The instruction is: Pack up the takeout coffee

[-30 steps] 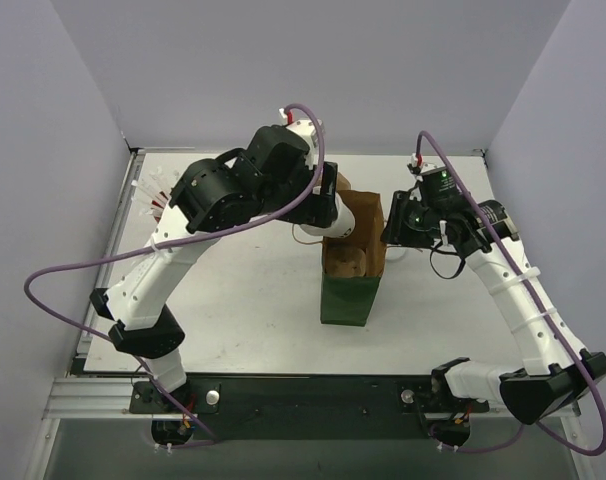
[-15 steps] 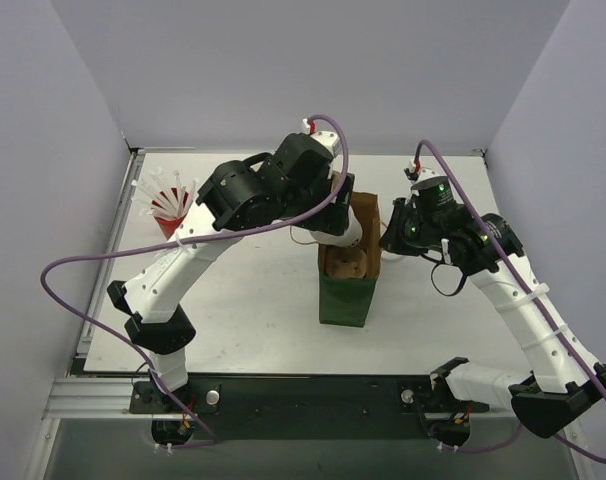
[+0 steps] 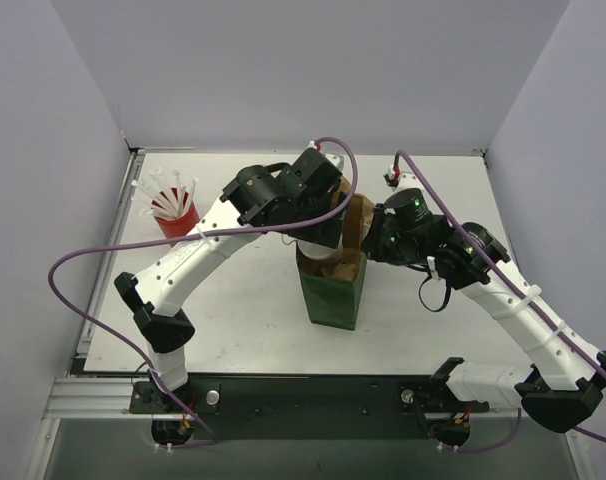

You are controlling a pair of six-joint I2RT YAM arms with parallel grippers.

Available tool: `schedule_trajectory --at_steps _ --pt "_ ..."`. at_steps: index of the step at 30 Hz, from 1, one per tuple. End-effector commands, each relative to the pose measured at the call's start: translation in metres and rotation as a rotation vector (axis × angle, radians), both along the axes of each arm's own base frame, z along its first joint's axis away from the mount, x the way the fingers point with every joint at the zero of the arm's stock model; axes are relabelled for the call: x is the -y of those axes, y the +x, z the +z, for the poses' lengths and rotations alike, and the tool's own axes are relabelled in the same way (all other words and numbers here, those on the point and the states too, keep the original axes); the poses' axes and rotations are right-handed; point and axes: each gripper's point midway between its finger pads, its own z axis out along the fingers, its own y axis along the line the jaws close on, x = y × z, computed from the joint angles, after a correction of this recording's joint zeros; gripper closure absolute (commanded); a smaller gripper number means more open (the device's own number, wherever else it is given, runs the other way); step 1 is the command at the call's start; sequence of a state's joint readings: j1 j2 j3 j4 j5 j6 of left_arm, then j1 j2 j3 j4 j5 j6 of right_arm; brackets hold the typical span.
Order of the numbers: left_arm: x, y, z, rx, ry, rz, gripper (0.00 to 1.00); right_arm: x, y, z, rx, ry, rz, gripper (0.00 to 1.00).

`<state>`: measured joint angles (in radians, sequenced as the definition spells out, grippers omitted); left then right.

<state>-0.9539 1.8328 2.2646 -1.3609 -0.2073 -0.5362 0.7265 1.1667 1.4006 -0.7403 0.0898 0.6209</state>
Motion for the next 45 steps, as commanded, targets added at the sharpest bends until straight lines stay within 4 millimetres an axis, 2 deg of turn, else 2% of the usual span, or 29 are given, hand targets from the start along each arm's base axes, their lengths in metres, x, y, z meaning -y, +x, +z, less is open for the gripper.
schedule_trajectory --at_steps 1,5,8,15,22,25,26,28,29,33,43,45 --pt "-0.021 -0.014 0.001 -0.034 0.034 -0.024 0.59 -0.01 0.013 0.019 0.07 0.038 -0.048 1.0" --pt "-0.021 -0.014 -0.002 -0.042 0.041 -0.026 0.59 -0.024 0.014 0.021 0.075 0.049 -0.027 1.0" --pt "-0.024 -0.011 0.008 -0.02 0.025 -0.016 0.59 -0.031 0.016 0.02 0.072 0.043 -0.02 1.0" --pt "-0.02 -0.014 0.001 -0.05 0.018 -0.041 0.59 -0.046 0.021 0.024 0.087 0.065 -0.006 1.0" --pt "-0.041 -0.001 0.032 0.011 -0.051 0.023 0.59 -0.043 0.023 0.03 0.109 0.062 -0.021 1.0" --pt "-0.041 -0.003 0.027 -0.007 -0.04 0.005 0.59 -0.044 0.024 0.033 0.114 0.067 -0.019 1.0" --pt "-0.042 -0.004 0.016 -0.029 -0.021 0.01 0.59 -0.044 0.024 0.034 0.117 0.067 -0.019 1.0" --pt "-0.039 -0.006 0.013 -0.029 -0.047 0.001 0.59 -0.046 0.025 0.034 0.116 0.066 -0.017 1.0" --pt "-0.037 -0.009 -0.002 -0.067 -0.038 -0.006 0.59 -0.047 0.025 0.034 0.115 0.067 -0.011 1.0" --pt "-0.028 -0.009 -0.014 -0.089 -0.049 -0.027 0.59 -0.05 0.026 0.028 0.107 0.056 -0.008 1.0" --pt "-0.014 -0.007 -0.023 -0.116 -0.02 -0.071 0.59 -0.042 0.024 0.025 0.105 0.045 -0.033 1.0" --pt "-0.01 -0.007 -0.026 -0.119 -0.018 -0.073 0.59 -0.035 0.024 0.029 0.119 0.039 -0.05 0.95"
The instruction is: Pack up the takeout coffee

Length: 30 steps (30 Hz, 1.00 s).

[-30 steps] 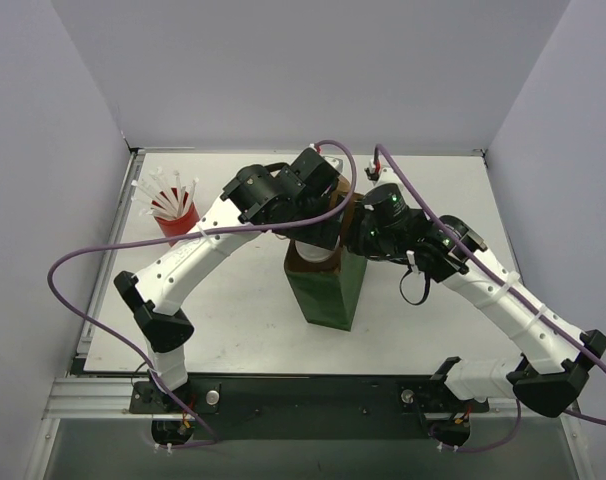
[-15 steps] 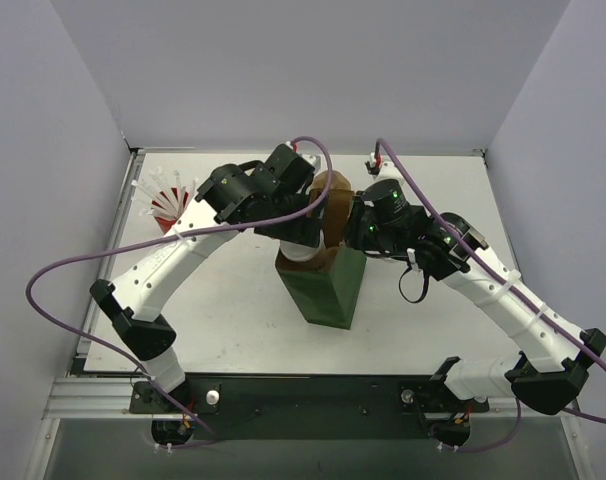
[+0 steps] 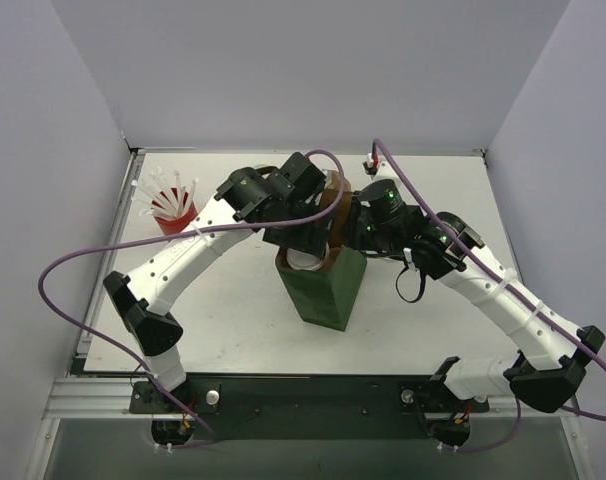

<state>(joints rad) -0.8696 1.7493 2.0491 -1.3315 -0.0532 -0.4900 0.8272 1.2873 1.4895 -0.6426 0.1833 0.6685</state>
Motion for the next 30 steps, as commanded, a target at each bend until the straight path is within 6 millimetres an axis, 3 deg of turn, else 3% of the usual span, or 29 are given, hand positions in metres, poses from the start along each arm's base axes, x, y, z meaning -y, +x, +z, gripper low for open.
schedule_trajectory --at_steps 1,7,8,11,22,30 --pt "0.017 0.003 0.008 0.028 -0.045 -0.034 0.59 0.017 0.004 0.015 0.05 0.006 -0.064 0.9" --pt "0.025 0.004 0.004 0.026 -0.034 -0.044 0.59 0.047 0.011 0.023 0.023 0.024 -0.124 0.67" --pt "0.025 0.004 0.006 0.032 -0.033 -0.045 0.59 0.06 0.018 0.022 0.008 0.032 -0.164 0.66" --pt "0.027 0.003 0.005 0.035 -0.023 -0.051 0.59 0.07 0.022 0.017 -0.019 0.027 -0.179 0.6" --pt "0.03 0.004 0.009 0.052 -0.022 -0.043 0.59 0.051 0.013 -0.012 -0.125 0.005 -0.133 0.6" --pt "0.033 0.002 0.004 0.051 0.001 -0.057 0.59 0.064 0.012 -0.029 -0.154 -0.08 -0.17 0.63"
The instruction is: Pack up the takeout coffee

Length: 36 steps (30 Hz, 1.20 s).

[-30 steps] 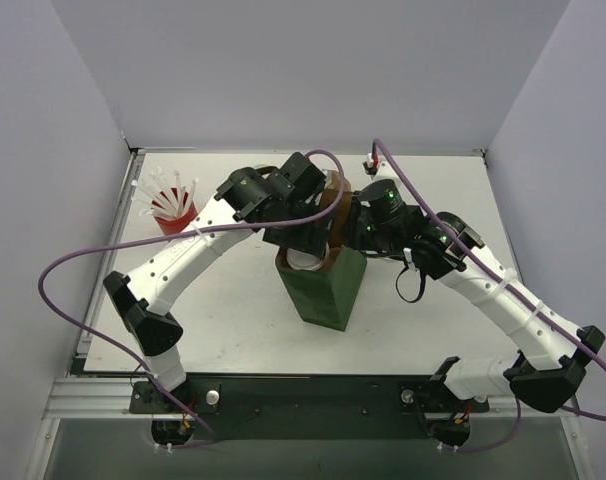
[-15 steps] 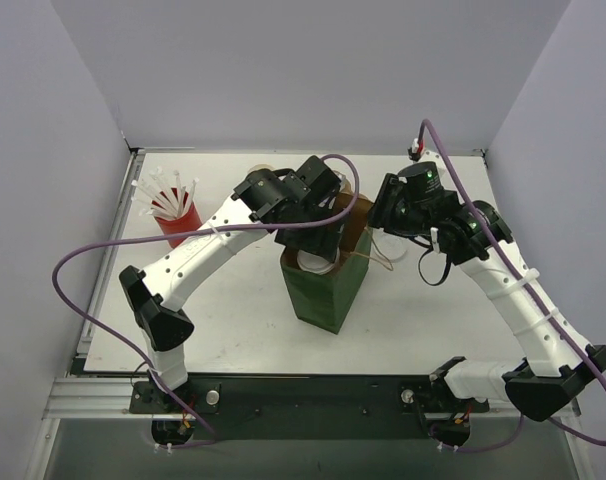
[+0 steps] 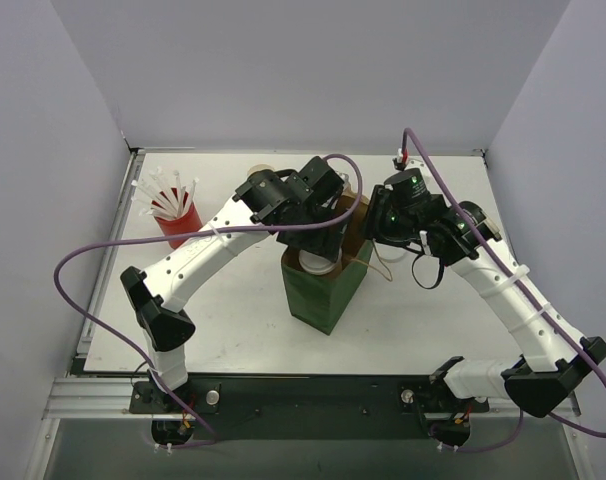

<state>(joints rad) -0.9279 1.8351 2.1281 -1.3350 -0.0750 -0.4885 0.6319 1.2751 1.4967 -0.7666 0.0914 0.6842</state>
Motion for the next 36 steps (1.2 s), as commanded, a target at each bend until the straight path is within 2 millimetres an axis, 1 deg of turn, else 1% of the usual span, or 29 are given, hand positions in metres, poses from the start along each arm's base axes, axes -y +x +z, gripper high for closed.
schedule_trajectory --at_steps 1,5,7,9,11,14,15,19,20,22,23,24,25,26,28,29,31,32,34,35,36 --pt "0.006 0.004 0.011 0.044 -0.02 -0.01 0.59 0.009 0.0 -0.015 -0.036 -0.07 -0.03 0.63" --pt "0.006 0.003 0.012 0.045 -0.016 -0.011 0.59 0.012 -0.002 -0.019 -0.062 -0.099 -0.026 0.64" --pt "0.007 0.003 0.011 0.045 -0.014 -0.013 0.59 0.016 -0.004 -0.017 -0.058 -0.107 -0.036 0.64" --pt "0.006 0.002 0.01 0.045 -0.012 -0.014 0.59 0.021 -0.005 -0.013 -0.043 -0.106 -0.045 0.61" --pt "0.007 0.003 0.011 0.048 -0.015 -0.014 0.59 0.023 -0.003 -0.016 -0.056 -0.119 -0.043 0.61" --pt "0.008 0.004 0.01 0.049 -0.017 -0.014 0.59 0.022 0.0 -0.018 -0.065 -0.123 -0.042 0.64" --pt "0.008 0.004 0.01 0.047 -0.014 -0.016 0.59 0.021 0.0 -0.017 -0.065 -0.124 -0.038 0.66" --pt "0.008 0.003 0.009 0.046 -0.011 -0.018 0.59 0.02 0.005 -0.019 -0.069 -0.143 -0.034 0.71" --pt "0.009 0.003 0.008 0.045 -0.011 -0.019 0.59 0.019 0.005 -0.019 -0.069 -0.144 -0.033 0.74" --pt "0.01 0.004 0.008 0.046 -0.012 -0.023 0.59 0.018 0.006 -0.016 -0.064 -0.138 -0.024 0.85" --pt "0.01 0.003 0.009 0.047 -0.014 -0.024 0.59 0.016 0.006 -0.015 -0.064 -0.135 -0.018 0.89" --pt "0.01 0.003 0.008 0.045 -0.013 -0.026 0.59 0.014 0.007 -0.013 -0.059 -0.132 -0.015 0.97" --pt "0.009 0.004 0.009 0.048 -0.011 -0.027 0.59 0.013 0.006 -0.011 -0.057 -0.129 -0.011 1.0" --pt "0.01 0.004 0.008 0.047 -0.009 -0.028 0.59 0.009 0.006 -0.005 -0.046 -0.12 0.0 1.0" --pt "0.01 0.004 0.008 0.046 -0.003 -0.033 0.59 0.003 0.006 -0.001 -0.039 -0.118 0.014 1.0" --pt "0.01 0.004 0.007 0.044 0.001 -0.035 0.59 -0.005 0.005 0.004 -0.028 -0.11 0.031 1.0" --pt "0.008 0.005 0.008 0.048 0.006 -0.029 0.59 -0.011 0.005 0.007 -0.025 -0.099 0.039 1.0" --pt "0.009 0.006 0.007 0.048 0.009 -0.029 0.59 -0.018 0.005 0.01 -0.022 -0.089 0.048 1.0" --pt "0.008 0.006 0.006 0.045 0.016 -0.028 0.59 -0.022 0.005 0.01 -0.026 -0.086 0.054 1.0" --pt "0.009 0.007 0.002 0.038 0.025 -0.028 0.59 -0.025 0.005 0.007 -0.037 -0.085 0.056 1.0" --pt "0.01 0.008 0.002 0.039 0.026 -0.026 0.59 -0.025 0.004 0.003 -0.047 -0.083 0.051 1.0"
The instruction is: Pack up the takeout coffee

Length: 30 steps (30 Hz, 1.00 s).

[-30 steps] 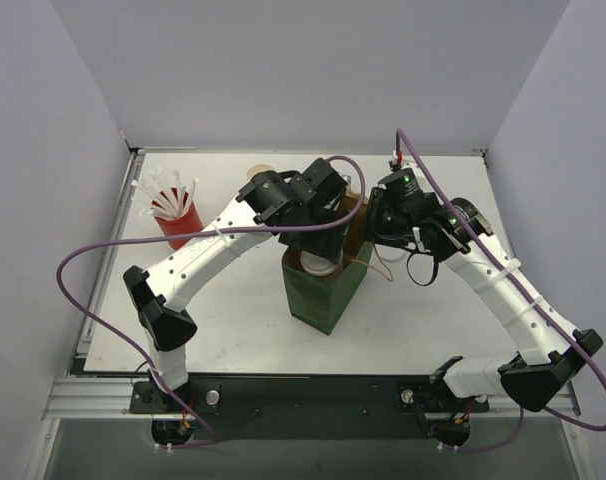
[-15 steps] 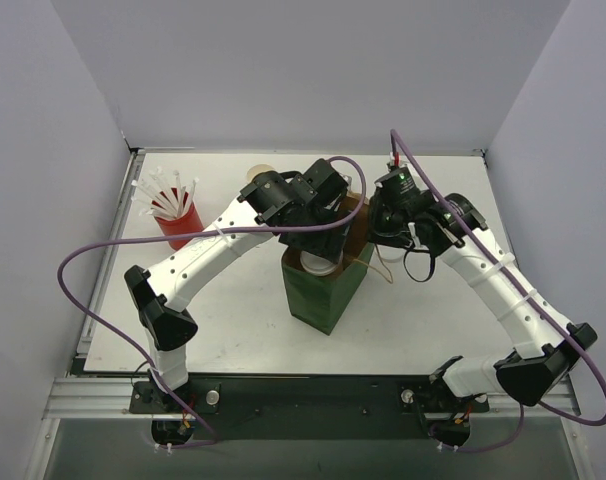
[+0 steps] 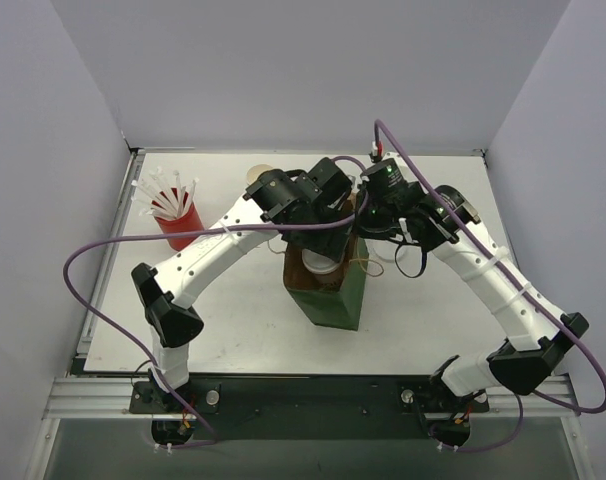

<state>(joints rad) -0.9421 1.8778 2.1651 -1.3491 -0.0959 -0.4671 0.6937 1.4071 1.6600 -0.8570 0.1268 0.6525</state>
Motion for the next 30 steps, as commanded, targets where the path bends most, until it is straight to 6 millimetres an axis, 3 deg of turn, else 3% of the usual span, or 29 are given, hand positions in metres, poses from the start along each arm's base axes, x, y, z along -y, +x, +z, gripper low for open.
schedule_trajectory --at_steps 1,3,14,30 --pt "0.006 0.006 0.012 0.031 -0.015 -0.002 0.59 -0.003 -0.003 -0.003 -0.021 0.004 -0.016 1.0" --pt "0.009 0.008 0.008 0.02 -0.008 0.003 0.59 0.0 -0.007 -0.017 -0.047 0.015 -0.036 1.0" --pt "0.014 0.002 -0.01 -0.018 0.019 0.01 0.6 0.021 -0.012 -0.038 -0.053 0.135 -0.186 1.0" --pt "-0.012 -0.023 -0.044 -0.065 0.226 0.01 0.61 0.018 -0.011 -0.036 -0.012 0.148 -0.248 1.0"
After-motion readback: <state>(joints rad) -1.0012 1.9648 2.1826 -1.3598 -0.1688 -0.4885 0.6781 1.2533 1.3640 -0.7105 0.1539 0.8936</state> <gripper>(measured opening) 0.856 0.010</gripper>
